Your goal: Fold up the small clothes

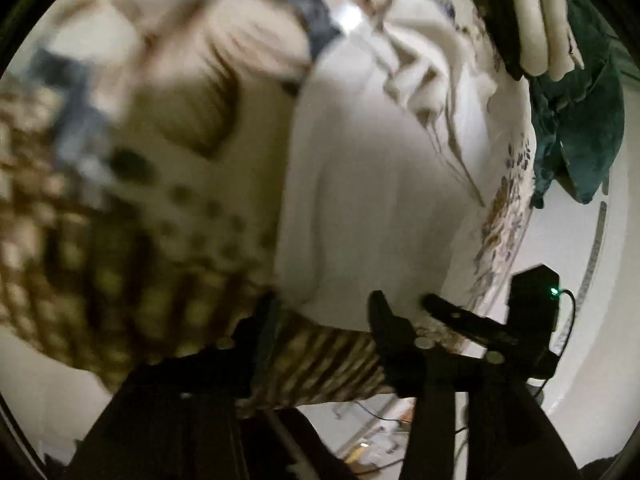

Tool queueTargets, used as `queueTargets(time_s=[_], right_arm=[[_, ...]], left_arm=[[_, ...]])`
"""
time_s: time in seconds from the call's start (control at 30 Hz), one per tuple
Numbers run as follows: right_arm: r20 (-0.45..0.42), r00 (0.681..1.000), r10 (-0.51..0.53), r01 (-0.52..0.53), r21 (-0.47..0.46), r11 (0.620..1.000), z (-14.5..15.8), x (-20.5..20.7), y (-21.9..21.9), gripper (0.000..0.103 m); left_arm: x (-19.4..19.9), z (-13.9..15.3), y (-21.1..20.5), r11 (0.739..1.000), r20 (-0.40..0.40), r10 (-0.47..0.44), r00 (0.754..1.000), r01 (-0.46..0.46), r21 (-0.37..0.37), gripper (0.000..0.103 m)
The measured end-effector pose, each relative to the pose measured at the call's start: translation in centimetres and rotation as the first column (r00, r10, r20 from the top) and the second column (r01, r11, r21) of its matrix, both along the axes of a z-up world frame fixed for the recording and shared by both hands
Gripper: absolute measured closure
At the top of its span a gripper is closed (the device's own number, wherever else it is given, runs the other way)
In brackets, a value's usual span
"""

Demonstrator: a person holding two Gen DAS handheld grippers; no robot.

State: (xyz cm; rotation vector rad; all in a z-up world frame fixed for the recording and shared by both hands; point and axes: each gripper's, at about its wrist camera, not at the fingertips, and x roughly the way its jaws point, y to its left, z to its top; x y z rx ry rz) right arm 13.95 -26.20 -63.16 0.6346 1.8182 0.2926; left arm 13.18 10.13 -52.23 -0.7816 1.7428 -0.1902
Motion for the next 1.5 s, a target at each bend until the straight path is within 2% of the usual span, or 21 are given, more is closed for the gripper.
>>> queueTargets(time_s=[0.07, 0.13, 0.2, 0.27, 0.37, 0.43, 0.5, 0.6, 0.67, 0.73, 0.8, 0.87, 1.0, 1.1, 1.2, 1.27, 1.33, 1.37, 1.43, 1.47, 1.5], right_arm=[[0.031, 0.998, -0.048, 0.048, 0.017, 0.999, 0.6, 0.4, -1.3, 0.078], [0.064, 0.995, -0.077, 0.076, 0.021, 0.997, 0.2, 2.2, -2.0, 0.078], [0.101, 0.994, -0.048, 0.050, -0.020, 0.999, -0.3, 4.5, -1.2, 0.078], [0.133, 0.991, 0.010, 0.000, -0.079, 0.997, -0.9, 7.6, 0.1, 0.078], [0.213, 0.977, -0.006, 0.035, -0.135, 0.990, -0.3, 12.4, 0.3, 0.078], [0.281, 0.957, -0.064, 0.114, -0.164, 0.980, 0.7, 15.6, -0.2, 0.078], [0.332, 0.934, -0.131, 0.197, -0.172, 0.965, 1.7, 18.3, -1.0, 0.078], [0.352, 0.912, -0.212, 0.270, -0.125, 0.955, 2.6, 20.2, -2.9, 0.078], [0.342, 0.912, -0.226, 0.281, -0.119, 0.952, 3.1, 20.6, -3.2, 0.078], [0.317, 0.921, -0.226, 0.273, -0.112, 0.956, 3.3, 19.5, -3.8, 0.078], [0.282, 0.933, -0.222, 0.259, -0.101, 0.961, 3.7, 17.2, -5.0, 0.061], [0.234, 0.949, -0.212, 0.238, -0.090, 0.967, 4.0, 14.8, -5.8, 0.055], [0.133, 0.980, -0.146, 0.160, -0.099, 0.982, 4.5, 9.3, -6.5, 0.046], [0.075, 0.993, -0.090, 0.097, -0.100, 0.990, 4.7, 7.1, -7.0, 0.036], [0.053, 0.995, -0.089, 0.092, -0.060, 0.994, 4.0, 6.6, -7.7, 0.035], [0.058, 0.993, -0.103, 0.104, -0.014, 0.994, 2.8, 8.0, -7.8, 0.035], [0.057, 0.991, -0.120, 0.117, 0.057, 0.992, 0.8, 10.1, -7.0, 0.035], [0.053, 0.990, -0.134, 0.128, 0.095, 0.987, -0.3, 11.3, -6.5, 0.035], [0.039, 0.990, -0.138, 0.130, 0.160, 0.979, -2.6, 13.7, -5.2, 0.035], [0.039, 0.990, -0.133, 0.125, 0.167, 0.978, -3.5, 14.7, -4.5, 0.035], [0.040, 0.992, -0.120, 0.110, 0.186, 0.976, -4.3, 15.7, -3.6, 0.035]], left_arm=[[1.8, 0.9, 0.2, 0.994, 0.058, -0.067, 0.996, 0.062, 0.085, 0.047], [4.7, 0.2, -1.1, 0.973, 0.088, -0.180, 0.980, 0.164, 0.165, 0.047], [6.4, -1.5, -1.6, 0.960, 0.105, -0.228, 0.968, 0.205, 0.190, 0.047], [9.8, -3.5, -2.9, 0.951, 0.104, -0.253, 0.962, 0.228, 0.208, 0.047], [15.8, -4.4, -4.6, 0.957, 0.145, -0.232, 0.962, 0.199, 0.210, 0.047], [20.2, -3.5, -5.1, 0.968, 0.219, -0.200, 0.955, 0.158, 0.194, 0.047], [22.9, -2.4, -5.0, 0.976, 0.260, -0.166, 0.951, 0.122, 0.179, 0.047], [25.7, -0.6, -3.4, 0.988, 0.325, -0.096, 0.941, 0.051, 0.142, 0.047], [26.1, 0.0, -3.0, 0.992, 0.334, -0.066, 0.940, 0.025, 0.126, 0.047], [23.7, 0.4, -0.7, 0.995, 0.332, -0.044, 0.942, 0.011, 0.101, 0.047], [20.3, 0.8, 0.6, 0.997, 0.311, -0.025, 0.950, 0.000, 0.078, 0.047], [15.3, 0.7, 1.9, 0.999, 0.270, 0.013, 0.963, -0.021, 0.028, 0.046], [4.6, -0.4, 3.7, 0.989, 0.132, 0.127, 0.983, -0.116, -0.087, 0.028], [-2.5, -2.6, 3.0, 0.956, -0.007, 0.242, 0.970, -0.240, -0.171, 0.023], [-5.8, -4.4, -0.1, 0.918, -0.088, 0.305, 0.948, -0.318, -0.238, 0.023], [-6.2, -5.4, -2.3, 0.896, -0.084, 0.327, 0.941, -0.337, -0.288, 0.023], [-5.5, -6.1, -4.3, 0.895, -0.056, 0.345, 0.937, -0.346, -0.283, 0.023], [-5.2, -6.4, -5.0, 0.889, -0.043, 0.372, 0.927, -0.369, -0.271, 0.023], [-5.0, -6.9, -5.4, 0.873, -0.021, 0.433, 0.901, -0.425, -0.237, 0.026], [-4.9, -7.1, -5.3, 0.857, -0.012, 0.475, 0.880, -0.465, -0.221, 0.039], [-4.8, -7.2, -5.0, 0.851, -0.005, 0.494, 0.870, -0.484, -0.204, 0.069]])
